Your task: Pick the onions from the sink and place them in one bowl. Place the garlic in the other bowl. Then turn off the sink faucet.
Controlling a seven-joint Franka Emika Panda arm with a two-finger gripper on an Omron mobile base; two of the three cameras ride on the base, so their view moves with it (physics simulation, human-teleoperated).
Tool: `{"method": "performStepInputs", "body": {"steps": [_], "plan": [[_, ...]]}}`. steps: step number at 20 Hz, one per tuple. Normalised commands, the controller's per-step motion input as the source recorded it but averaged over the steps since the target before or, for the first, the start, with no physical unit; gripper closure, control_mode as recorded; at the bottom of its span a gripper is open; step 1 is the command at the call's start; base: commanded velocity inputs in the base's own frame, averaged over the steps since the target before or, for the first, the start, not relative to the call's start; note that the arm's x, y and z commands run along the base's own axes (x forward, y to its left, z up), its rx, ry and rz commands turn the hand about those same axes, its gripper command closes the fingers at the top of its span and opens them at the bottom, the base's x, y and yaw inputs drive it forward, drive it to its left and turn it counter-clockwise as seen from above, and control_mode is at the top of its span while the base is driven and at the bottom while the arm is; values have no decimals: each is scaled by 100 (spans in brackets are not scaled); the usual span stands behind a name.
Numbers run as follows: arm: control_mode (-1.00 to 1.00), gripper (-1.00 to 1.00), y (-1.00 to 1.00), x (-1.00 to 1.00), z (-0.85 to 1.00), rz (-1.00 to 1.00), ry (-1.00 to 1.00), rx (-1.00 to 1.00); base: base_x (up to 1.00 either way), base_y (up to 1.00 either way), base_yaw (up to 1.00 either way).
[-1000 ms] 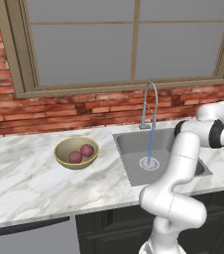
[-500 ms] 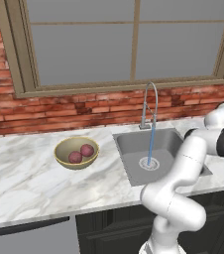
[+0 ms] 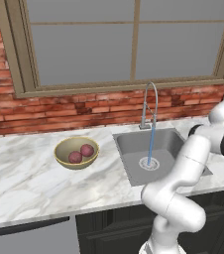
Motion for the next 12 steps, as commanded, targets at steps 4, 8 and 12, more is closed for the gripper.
{"method": "performStepInputs", "body": {"steps": [4, 8, 12], "plan": [[-100, -100, 100, -100, 1, 1, -14, -33, 0, 0, 0], [-100, -100, 100, -94, -10, 5, -15, -38, 0, 0, 0], [-100, -100, 100, -64, 0, 4, -12, -37, 0, 0, 0]]}}
